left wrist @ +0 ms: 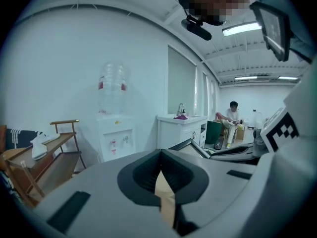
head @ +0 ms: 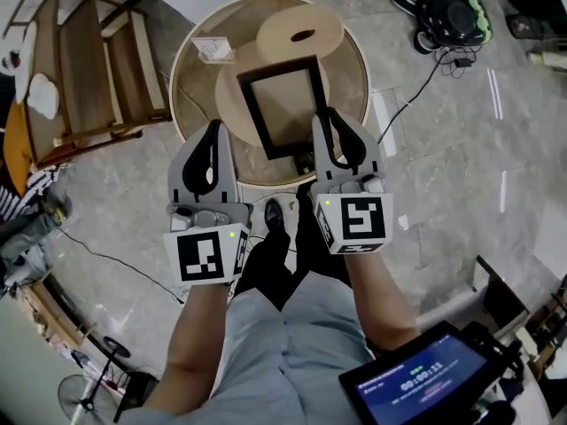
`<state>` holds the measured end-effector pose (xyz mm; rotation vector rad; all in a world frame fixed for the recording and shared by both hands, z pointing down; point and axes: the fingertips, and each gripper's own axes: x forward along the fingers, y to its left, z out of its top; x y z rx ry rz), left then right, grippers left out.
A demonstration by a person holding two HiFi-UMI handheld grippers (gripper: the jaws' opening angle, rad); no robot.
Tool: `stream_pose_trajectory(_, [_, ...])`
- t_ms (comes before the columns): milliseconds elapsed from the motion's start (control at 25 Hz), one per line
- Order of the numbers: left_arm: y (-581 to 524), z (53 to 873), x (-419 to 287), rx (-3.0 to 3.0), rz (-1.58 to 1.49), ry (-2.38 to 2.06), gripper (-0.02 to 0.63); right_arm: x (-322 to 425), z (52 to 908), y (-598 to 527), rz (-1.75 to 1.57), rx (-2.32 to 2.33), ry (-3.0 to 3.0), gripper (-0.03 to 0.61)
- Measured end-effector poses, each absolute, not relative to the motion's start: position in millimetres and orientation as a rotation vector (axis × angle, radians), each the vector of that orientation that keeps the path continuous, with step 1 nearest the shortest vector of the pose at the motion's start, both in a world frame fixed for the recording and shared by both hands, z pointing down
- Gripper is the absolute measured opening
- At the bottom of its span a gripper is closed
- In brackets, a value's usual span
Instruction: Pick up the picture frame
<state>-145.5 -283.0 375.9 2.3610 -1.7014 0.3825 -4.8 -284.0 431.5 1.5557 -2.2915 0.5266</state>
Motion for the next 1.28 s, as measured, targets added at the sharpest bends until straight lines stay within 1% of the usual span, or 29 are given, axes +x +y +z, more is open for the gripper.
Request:
stream_pose_trajectory(200, [-261.5, 324.8, -152.4, 2.418, 0.288, -1.77, 0.011, -10.3, 378.9, -264.3, 0.415, 1.6, -2.342, 0.078])
stream_pose_trajectory(640, [-208.1, 223.2, -190.7, 2.474, 0.143, -1.919, 0.011, -38.8, 268.9, -214.3, 0.187, 1.646, -2.427, 0.078])
stream_pose_trajectory(1280, [-145.9, 123.2, -204.4, 2.61, -0.042, -1.996, 0.011, -47.4, 144.4, -154.1, -0.128, 1.77, -2.499, 0.078])
